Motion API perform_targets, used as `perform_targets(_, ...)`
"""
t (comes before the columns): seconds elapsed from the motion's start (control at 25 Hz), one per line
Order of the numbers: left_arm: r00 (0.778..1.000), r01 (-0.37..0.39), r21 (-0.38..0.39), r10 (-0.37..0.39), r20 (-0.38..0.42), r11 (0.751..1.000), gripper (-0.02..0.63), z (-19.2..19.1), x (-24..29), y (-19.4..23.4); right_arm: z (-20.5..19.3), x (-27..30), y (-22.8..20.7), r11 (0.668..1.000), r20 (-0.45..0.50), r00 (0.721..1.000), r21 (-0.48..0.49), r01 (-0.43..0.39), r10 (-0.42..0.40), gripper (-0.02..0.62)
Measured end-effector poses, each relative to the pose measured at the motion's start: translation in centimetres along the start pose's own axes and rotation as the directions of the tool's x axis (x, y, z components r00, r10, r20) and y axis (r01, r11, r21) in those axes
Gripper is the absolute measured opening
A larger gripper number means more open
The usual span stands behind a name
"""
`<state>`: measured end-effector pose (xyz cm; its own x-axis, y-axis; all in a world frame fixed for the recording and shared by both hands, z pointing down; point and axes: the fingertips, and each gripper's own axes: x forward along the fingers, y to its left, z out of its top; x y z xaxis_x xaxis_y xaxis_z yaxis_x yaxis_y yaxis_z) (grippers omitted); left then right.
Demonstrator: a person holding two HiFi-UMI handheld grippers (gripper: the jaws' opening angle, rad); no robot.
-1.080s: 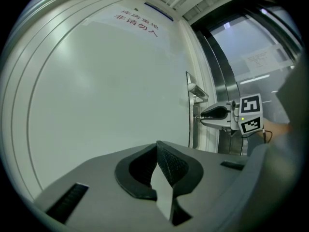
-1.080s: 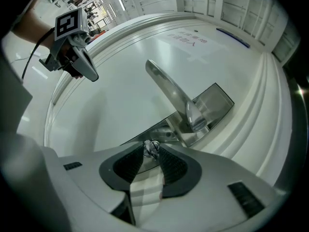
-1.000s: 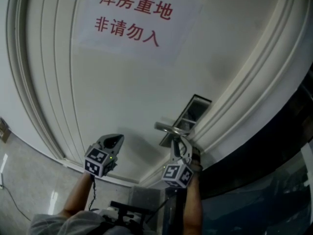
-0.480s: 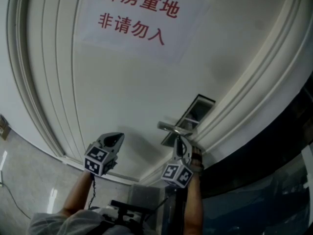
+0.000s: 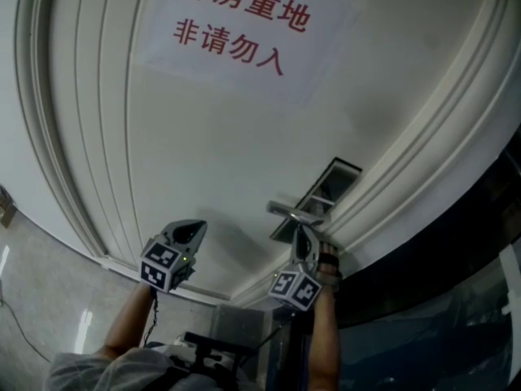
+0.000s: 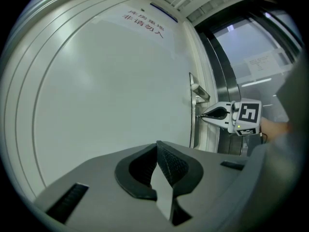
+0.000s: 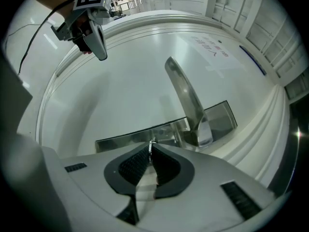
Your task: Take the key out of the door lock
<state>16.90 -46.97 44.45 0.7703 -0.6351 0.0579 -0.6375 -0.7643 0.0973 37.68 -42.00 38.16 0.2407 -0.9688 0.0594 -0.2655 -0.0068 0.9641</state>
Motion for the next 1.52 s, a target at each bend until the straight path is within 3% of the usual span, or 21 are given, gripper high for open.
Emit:
perform_targets(0.48,1.000,-0.013,-0.004,0.013,0.007,1.000,0.008,-0.1,-1.0,0.4,-0.1,0.2,0.3,0.985,-0.026,1.000,-0.171,0.008,-0.013,0.028)
perform_targets(0.72,1.000,-0.020,-0.002,0.020,0.001,1.000,0.007,-0.1,-1.4,0.5,0.0,0.1,0.2,0.958,-0.039,0.999,-0.288,0.008,-0.020,0.028)
perform_targets(1.52,1.000,-0.028,0.012,0.028,0.004,1.000,0.008,0.0,-2.2,0.1,0.6,-0.3,0.5,0.961,-0.031,0.999,-0.275,0.009,-0.018,0.025)
